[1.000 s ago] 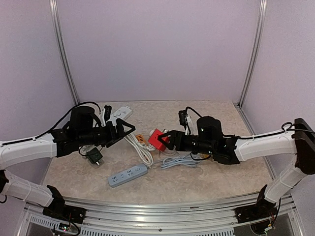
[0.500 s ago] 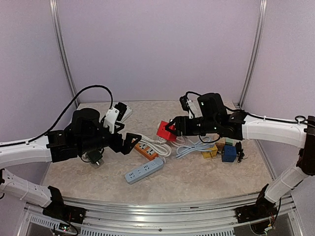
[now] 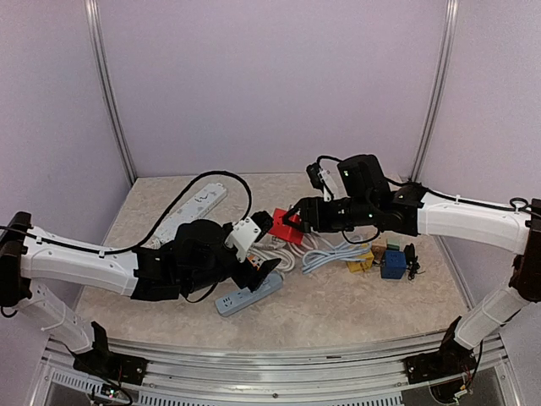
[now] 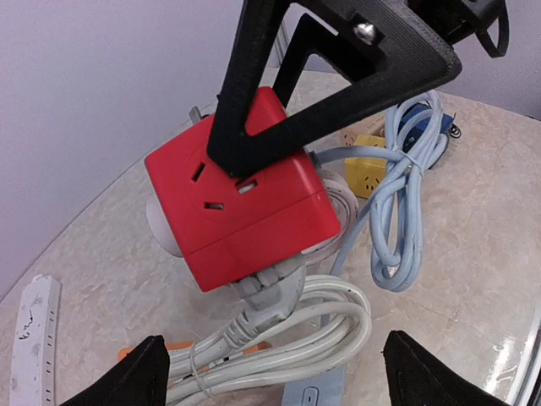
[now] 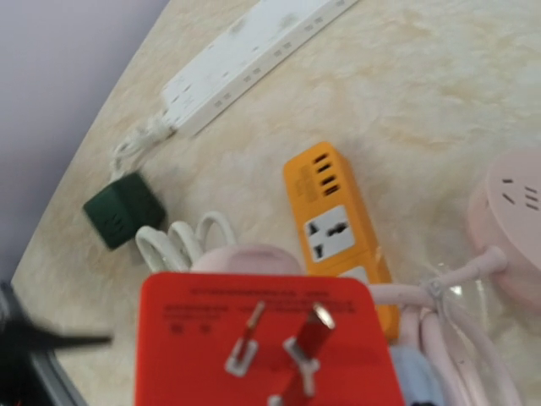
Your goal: Pull the plug off the socket
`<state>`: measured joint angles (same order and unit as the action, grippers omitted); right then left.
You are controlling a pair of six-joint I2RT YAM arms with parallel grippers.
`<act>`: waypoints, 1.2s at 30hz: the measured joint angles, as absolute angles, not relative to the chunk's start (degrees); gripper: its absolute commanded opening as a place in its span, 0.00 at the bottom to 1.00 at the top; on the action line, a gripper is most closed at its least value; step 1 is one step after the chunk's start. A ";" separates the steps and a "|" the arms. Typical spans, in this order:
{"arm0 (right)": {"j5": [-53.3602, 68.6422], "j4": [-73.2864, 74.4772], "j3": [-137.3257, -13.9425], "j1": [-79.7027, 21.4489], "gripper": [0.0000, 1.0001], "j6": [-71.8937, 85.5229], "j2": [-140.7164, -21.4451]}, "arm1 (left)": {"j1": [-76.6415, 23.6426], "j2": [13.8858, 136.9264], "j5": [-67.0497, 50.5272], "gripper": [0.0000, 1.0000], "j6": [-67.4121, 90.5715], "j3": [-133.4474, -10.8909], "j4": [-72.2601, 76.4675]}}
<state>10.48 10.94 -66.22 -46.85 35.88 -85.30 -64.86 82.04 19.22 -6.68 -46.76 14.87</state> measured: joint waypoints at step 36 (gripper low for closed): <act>6.72 7.90 -66.59 -47.05 0.00 43.99 -87.11 | -58.26 88.86 12.47 0.58 -2.37 -51.09 15.14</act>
